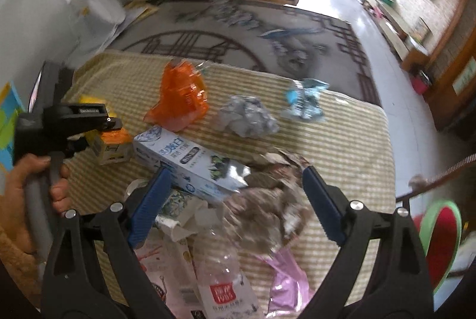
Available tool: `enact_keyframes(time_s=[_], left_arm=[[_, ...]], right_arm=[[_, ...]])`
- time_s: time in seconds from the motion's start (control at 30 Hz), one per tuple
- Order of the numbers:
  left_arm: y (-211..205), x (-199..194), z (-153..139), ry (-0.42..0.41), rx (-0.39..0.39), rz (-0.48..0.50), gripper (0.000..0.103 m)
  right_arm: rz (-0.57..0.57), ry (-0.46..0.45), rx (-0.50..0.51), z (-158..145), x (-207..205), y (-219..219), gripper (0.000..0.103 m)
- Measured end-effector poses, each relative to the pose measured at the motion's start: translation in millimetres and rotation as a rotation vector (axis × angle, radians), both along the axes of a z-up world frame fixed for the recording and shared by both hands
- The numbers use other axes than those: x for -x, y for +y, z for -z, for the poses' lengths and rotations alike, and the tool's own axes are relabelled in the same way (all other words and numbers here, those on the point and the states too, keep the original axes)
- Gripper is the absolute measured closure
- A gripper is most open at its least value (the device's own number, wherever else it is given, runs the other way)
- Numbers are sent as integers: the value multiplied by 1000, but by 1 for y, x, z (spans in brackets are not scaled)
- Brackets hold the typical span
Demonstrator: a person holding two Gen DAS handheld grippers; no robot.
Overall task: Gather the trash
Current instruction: 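Grasp the yellow iced-tea carton with the left gripper while the right grasps the blue toothpaste box, then carry the toothpaste box to the red bin and release it from the right gripper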
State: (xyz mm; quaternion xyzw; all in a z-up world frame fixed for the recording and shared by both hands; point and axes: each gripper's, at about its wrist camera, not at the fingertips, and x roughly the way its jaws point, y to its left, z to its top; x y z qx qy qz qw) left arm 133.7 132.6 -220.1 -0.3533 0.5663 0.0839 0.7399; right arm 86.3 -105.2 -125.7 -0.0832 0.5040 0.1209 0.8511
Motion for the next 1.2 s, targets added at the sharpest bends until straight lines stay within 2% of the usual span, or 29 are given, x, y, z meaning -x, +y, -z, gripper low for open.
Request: enact_keyframes(time_s=[0.1,0.3,0.4,0.43,0.47,0.5,0.53,0.6,0.67,0.7,0.73,0.87,1.0,1.2], left_arm=[[-7,3,-6,-22,-29,87,64],[-37,10,-15,-27,-173,373,64],[-45,11,-16,-37,-224,412,62],[-47,10,-17,-35,-235,410,58],[-49,9,-17,-34,-247,406,50],[-50,8,-18,-34,-272,393,34],[-51,8,-20,-44,-293,380,32],[-51,7,-21,-55,-303,380,33],[-51,5,-20,-54,-306,376,39],[-52,3,-20,-55,-299,372,55],[-49,4,-19,-50,-293,371,65],[-41,15,-26,-94,-276,351,68],[-32,27,-49,-187,-264,309,69],[-51,41,-84,-309,-347,329,69]], right_arm=[[-119,67,13,18,-14,19,15],[-317,264,18,56,-48,40,15],[-361,330,59,76,-59,46,13],[-360,332,59,78,-62,45,9],[-349,346,43,81,-66,44,9],[-340,351,39,83,-68,43,9],[-324,343,48,84,-69,42,9],[-286,328,68,86,-69,40,26],[-257,315,35,84,-67,37,54],[-233,297,13,79,-65,34,55],[-220,275,5,75,-63,33,58],[-178,158,-43,42,-43,31,60],[-102,46,-61,3,-17,25,60],[27,-91,-39,-44,21,6,60]])
